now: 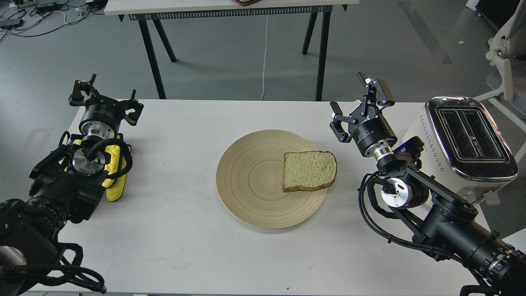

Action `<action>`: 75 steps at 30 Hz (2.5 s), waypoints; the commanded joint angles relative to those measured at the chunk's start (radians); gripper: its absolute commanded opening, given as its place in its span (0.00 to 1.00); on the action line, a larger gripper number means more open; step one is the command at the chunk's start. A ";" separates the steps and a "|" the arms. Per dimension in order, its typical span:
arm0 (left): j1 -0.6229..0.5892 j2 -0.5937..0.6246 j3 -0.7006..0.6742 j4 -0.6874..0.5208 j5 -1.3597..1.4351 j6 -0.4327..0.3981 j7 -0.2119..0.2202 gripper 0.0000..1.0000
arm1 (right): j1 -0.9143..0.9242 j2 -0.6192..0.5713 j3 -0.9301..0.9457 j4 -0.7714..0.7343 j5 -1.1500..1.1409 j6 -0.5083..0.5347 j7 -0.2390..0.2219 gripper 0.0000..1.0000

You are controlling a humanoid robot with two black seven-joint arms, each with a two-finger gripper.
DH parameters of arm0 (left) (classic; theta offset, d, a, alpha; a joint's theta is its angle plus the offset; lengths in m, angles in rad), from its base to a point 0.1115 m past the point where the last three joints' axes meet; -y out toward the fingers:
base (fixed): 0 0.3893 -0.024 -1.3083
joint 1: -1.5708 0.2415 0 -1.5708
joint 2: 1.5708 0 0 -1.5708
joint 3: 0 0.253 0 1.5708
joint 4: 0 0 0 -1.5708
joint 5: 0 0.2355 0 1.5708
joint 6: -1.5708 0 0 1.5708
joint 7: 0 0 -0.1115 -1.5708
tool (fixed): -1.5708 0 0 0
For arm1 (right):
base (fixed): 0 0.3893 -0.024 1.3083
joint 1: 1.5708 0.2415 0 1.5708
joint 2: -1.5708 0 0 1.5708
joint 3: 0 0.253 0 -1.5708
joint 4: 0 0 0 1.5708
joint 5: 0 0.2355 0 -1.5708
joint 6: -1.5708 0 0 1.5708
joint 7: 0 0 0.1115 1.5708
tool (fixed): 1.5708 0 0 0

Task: Put bread in toaster with right arm
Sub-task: 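Raise the right gripper and turn it away from the toaster, then move the open right gripper down to the bread slice edge on the plate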

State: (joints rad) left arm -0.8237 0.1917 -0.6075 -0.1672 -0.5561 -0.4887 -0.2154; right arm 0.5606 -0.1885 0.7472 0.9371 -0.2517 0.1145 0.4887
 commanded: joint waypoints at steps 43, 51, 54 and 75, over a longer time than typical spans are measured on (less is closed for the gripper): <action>0.000 0.000 0.000 0.000 -0.001 0.000 -0.001 1.00 | -0.037 -0.100 -0.578 0.040 -0.359 -0.603 0.000 0.98; 0.000 0.000 0.000 0.000 -0.001 0.000 -0.001 1.00 | -0.045 -0.097 -0.577 0.039 -0.357 -0.603 0.000 0.87; 0.000 0.000 0.000 0.000 -0.001 0.000 -0.001 1.00 | -0.047 -0.097 -0.577 0.039 -0.357 -0.603 0.000 0.79; 0.000 0.000 0.000 0.000 -0.001 0.000 -0.001 1.00 | -0.048 -0.080 -0.614 0.016 -0.359 -0.603 0.000 0.56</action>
State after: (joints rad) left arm -0.8238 0.1917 -0.6075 -0.1672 -0.5566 -0.4887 -0.2164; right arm 0.5112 -0.2766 0.1458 0.9539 -0.6120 -0.4887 0.4886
